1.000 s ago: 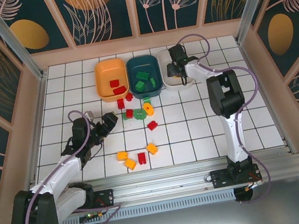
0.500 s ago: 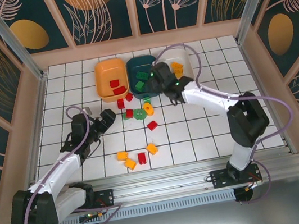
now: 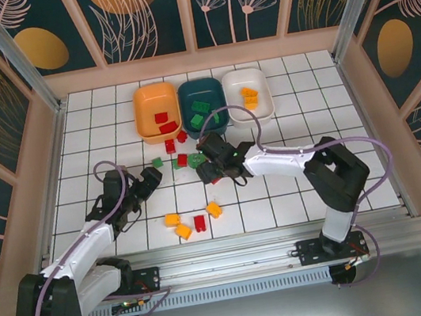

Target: Sort the legos into containers by color

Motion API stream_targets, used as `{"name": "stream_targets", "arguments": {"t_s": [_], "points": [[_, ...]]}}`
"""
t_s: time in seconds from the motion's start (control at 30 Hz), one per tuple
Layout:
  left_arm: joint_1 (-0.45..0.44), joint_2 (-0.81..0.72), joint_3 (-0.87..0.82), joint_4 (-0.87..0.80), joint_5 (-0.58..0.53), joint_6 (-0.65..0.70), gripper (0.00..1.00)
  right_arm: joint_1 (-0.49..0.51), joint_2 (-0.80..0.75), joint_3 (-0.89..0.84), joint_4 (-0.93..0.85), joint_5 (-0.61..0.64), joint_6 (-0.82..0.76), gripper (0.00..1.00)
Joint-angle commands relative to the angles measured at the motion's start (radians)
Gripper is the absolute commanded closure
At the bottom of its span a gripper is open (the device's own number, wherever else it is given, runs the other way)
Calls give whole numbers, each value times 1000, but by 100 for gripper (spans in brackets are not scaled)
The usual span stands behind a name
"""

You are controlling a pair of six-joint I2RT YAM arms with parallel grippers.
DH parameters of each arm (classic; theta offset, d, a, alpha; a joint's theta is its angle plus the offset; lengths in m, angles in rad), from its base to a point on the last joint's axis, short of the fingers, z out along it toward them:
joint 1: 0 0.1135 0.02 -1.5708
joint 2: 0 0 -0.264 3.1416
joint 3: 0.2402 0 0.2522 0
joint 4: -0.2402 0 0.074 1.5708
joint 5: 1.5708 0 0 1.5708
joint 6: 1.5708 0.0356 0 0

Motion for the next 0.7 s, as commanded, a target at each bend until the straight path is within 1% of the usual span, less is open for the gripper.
{"name": "stream_targets", "arguments": {"t_s": [0.0,0.1,0.2,0.3,0.4,0.5,0.57,0.67], "points": [[4,-7,14,2,16,-20,2,-3,49,-17,12,-7,-37,25],[5,-4,26,-4,23,-8,1,-5,82,-12,15,-15,-55,25],[5,16,60,-32,5,42,2,-5,119,-2,25,-38,-68,25],[5,48,110,-71,-6,76,1,-6,156,14,37,-41,-72,27],[5,70,137,-68,1,76,1,-11,168,18,49,-39,-67,38],[5,97,154,-71,-9,73,2,-13,157,9,53,-19,-60,54],[5,113,157,-81,-29,51,2,-14,139,-4,51,8,-50,60],[4,129,143,-60,-27,27,1,-9,107,-29,70,39,-35,69]]}}
